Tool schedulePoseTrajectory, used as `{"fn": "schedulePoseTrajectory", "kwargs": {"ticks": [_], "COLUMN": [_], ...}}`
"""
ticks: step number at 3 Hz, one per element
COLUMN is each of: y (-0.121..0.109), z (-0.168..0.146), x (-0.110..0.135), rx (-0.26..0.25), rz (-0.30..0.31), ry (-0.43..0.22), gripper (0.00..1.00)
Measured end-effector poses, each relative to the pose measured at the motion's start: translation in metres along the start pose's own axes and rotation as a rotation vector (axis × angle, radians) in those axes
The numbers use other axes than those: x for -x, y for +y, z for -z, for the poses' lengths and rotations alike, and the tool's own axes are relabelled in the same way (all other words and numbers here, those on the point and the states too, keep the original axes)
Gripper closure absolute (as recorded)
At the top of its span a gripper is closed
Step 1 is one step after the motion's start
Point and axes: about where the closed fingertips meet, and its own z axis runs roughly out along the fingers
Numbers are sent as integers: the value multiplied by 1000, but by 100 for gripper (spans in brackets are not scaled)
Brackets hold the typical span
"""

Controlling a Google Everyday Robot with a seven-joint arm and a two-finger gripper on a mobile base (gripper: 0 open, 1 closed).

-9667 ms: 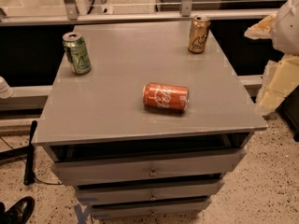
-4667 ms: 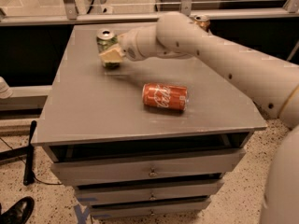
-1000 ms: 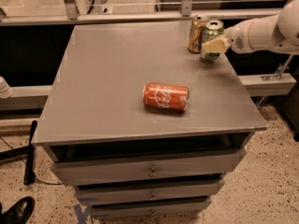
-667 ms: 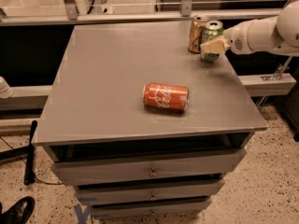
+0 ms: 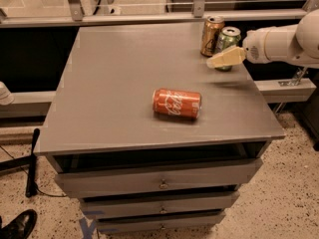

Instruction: Move green can near orange can

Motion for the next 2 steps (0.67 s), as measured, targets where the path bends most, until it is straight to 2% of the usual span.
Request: {"fn": "schedulePoseTrajectory", "kwargs": {"ticks": [1, 2], "y": [13, 31], "z": [35, 116], "x": [-10, -26], "rx": [-9, -37], "rz": [25, 80], "ry": [6, 23], "gripper": [0, 0]}}
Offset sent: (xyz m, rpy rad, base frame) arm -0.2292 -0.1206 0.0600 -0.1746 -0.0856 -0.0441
